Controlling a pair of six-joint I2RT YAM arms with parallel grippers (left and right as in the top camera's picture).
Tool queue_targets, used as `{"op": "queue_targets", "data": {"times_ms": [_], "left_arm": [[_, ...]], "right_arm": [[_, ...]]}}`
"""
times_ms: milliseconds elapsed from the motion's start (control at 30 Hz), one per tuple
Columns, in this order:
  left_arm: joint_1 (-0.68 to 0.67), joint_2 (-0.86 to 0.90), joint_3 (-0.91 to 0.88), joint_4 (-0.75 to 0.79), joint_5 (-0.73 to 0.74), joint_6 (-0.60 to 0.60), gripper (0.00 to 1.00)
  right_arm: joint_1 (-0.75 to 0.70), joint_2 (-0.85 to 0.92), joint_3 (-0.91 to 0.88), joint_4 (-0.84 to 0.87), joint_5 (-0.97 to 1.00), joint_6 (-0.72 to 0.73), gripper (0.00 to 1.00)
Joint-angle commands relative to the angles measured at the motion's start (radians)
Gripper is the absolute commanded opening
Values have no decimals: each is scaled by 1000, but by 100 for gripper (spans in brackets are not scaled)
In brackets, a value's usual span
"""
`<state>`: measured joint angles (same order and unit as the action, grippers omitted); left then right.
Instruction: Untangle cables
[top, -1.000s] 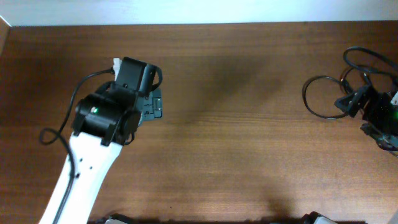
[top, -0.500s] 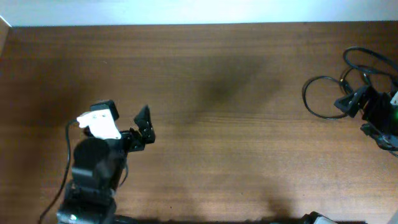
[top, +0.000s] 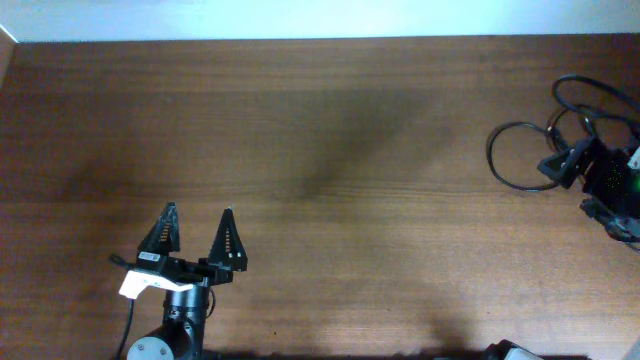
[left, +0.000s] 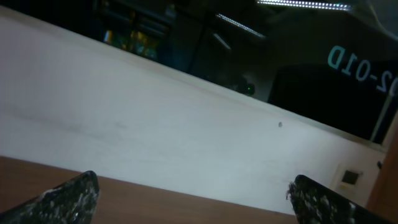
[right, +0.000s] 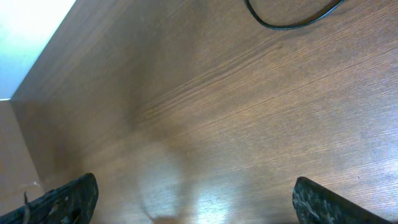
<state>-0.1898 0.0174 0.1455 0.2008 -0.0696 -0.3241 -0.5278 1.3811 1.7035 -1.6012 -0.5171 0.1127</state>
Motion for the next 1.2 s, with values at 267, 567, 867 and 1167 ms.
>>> {"op": "queue_targets", "data": {"times_ms": [267,567,867,1167], "left_arm": [[156,-13,-137,-287,74,340,99],[160,-13,-137,-285,71,340,99],[160,-12,-137,-285,71,340,99],[160,-12,-137,-285,71,340,99]], "right_arm": [[-1,0,2,0,6,-1,99],[-1,0,2,0,6,-1,99],[-1,0,2,0,6,-1,99],[-2,25,0,2,36,-1,99]]}}
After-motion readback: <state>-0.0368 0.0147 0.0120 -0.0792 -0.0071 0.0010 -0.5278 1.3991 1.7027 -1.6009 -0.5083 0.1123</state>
